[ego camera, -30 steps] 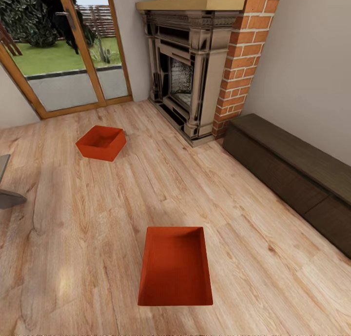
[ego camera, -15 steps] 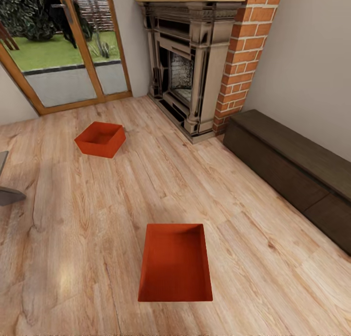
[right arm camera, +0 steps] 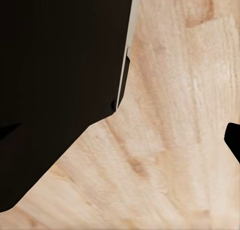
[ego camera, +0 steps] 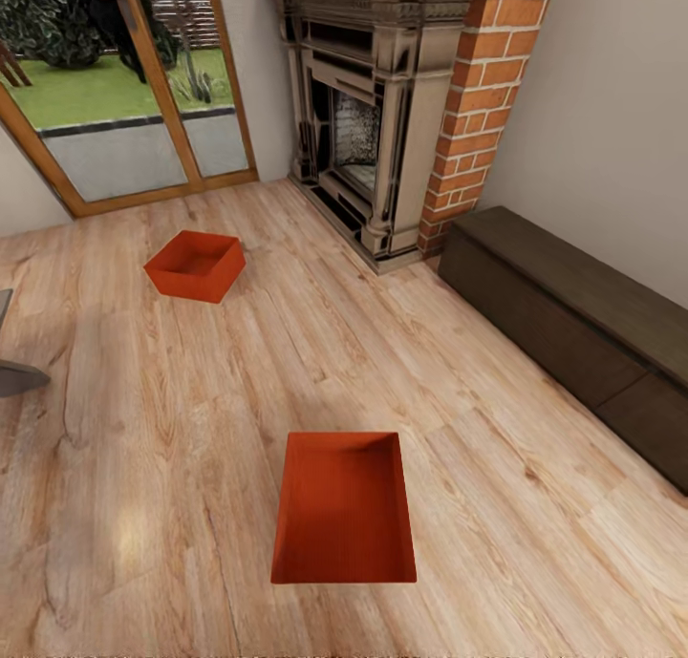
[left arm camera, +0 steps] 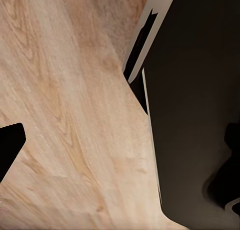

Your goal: Move the two storage containers from the living room to the garage. In the garage, place one container on the floor and stack the other container on top of it (either order is fine).

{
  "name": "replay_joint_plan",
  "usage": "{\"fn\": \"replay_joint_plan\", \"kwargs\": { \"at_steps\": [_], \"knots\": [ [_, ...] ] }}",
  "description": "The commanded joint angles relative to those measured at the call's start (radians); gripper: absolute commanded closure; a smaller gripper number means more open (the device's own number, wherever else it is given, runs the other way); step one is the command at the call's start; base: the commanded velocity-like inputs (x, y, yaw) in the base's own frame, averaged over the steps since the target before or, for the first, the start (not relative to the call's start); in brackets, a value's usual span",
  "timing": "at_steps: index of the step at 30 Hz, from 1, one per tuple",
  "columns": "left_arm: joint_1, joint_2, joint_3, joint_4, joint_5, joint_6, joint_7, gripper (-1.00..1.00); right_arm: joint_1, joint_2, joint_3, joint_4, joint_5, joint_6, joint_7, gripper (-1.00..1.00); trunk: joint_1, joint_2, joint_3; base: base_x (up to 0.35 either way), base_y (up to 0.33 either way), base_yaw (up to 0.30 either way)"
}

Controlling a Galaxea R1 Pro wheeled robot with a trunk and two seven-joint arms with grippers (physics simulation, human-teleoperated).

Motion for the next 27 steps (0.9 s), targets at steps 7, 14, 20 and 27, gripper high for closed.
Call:
{"fn": "replay_joint_plan", "kwargs": {
  "at_steps": [7, 14, 20, 27],
  "knots": [
    [0.000, -0.001, 0.006, -0.001, 0.000, 0.004, 0.001, -1.00, -0.001, 0.000, 0.009, 0.003, -0.010, -0.006, 0.004, -1.00, 0.000, 0.000, -0.012, 0.000, 0.000, 0.000],
    [0.000, 0.000, 0.006, -0.001, 0.000, 0.004, 0.001, -1.00, -0.001, 0.000, 0.009, 0.003, -0.010, -0.006, 0.004, -1.00, 0.000, 0.000, -0.023, 0.000, 0.000, 0.000],
    [0.000, 0.000, 0.006, -0.001, -0.001, 0.004, 0.001, -1.00, -0.001, 0.000, 0.009, 0.003, -0.010, -0.005, 0.004, -1.00, 0.000, 0.000, -0.032, 0.000, 0.000, 0.000],
    [0.000, -0.001, 0.006, -0.002, -0.001, 0.004, 0.001, -1.00, -0.001, 0.000, 0.010, 0.003, -0.010, -0.006, 0.004, -1.00, 0.000, 0.000, -0.043, 0.000, 0.000, 0.000]
  ]
}}
